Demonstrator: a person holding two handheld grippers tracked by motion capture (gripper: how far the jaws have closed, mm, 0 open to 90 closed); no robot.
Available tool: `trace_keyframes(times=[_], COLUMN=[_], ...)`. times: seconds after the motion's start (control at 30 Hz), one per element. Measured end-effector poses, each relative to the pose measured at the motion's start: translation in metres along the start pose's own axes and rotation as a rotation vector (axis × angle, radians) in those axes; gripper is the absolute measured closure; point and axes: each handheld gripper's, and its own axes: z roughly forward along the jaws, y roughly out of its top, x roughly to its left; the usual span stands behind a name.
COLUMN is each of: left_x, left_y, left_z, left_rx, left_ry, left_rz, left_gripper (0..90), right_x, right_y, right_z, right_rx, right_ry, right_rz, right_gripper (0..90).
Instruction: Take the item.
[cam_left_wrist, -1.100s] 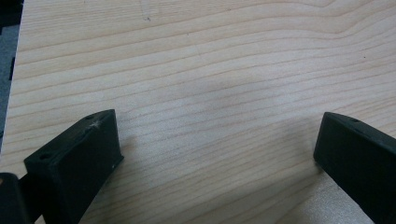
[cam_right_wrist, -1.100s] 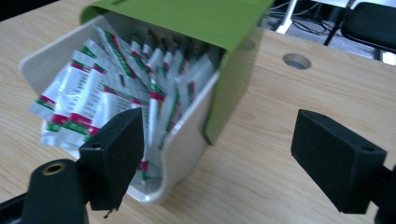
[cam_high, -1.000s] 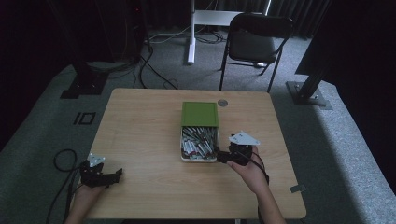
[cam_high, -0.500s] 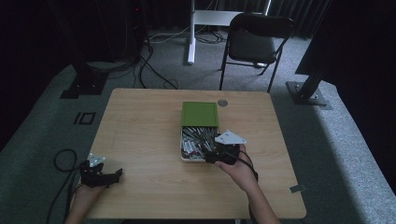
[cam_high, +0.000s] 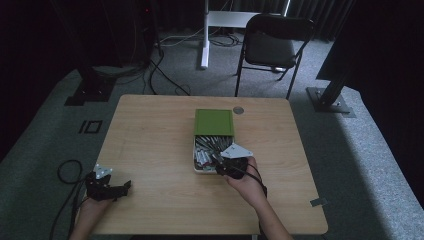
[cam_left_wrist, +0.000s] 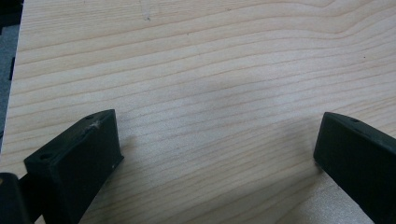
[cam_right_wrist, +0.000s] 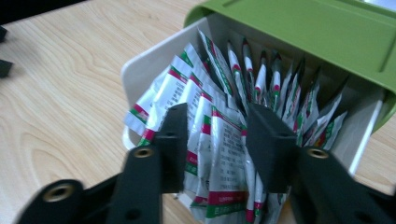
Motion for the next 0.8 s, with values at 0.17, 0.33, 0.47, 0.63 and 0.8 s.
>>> trace_keyframes(times=[0.17, 0.33, 0.47, 0.63, 0.8], left_x=[0.0, 0.0, 0.0, 0.0, 0.0], left_y=[0.0, 0.0, 0.0, 0.0, 0.0], left_z=[0.0, 0.0, 0.0, 0.0, 0.0], left_rx=[0.0, 0.0, 0.001, 0.0, 0.0], left_ry=[0.0, 0.0, 0.0, 0.0, 0.0], left_rz=[0.0, 0.0, 0.001, 0.0, 0.0], left_gripper=[1.3, 1.3, 1.3, 1.3, 1.3], right_x=[-0.001, -0.001, 0.0, 0.001, 0.001], right_y=[-0.006, -0.011, -0.014, -0.016, -0.014], right_z=[0.007, 0.013, 0.016, 0.021, 0.025], right_rx=[0.031, 0.059, 0.08, 0.09, 0.096], right_ry=[-0.005, -0.019, -0.03, -0.047, -0.064], right_rz=[-0.015, -0.032, -0.042, -0.047, -0.047], right_gripper=[74.2, 75.5, 75.8, 75.6, 76.2])
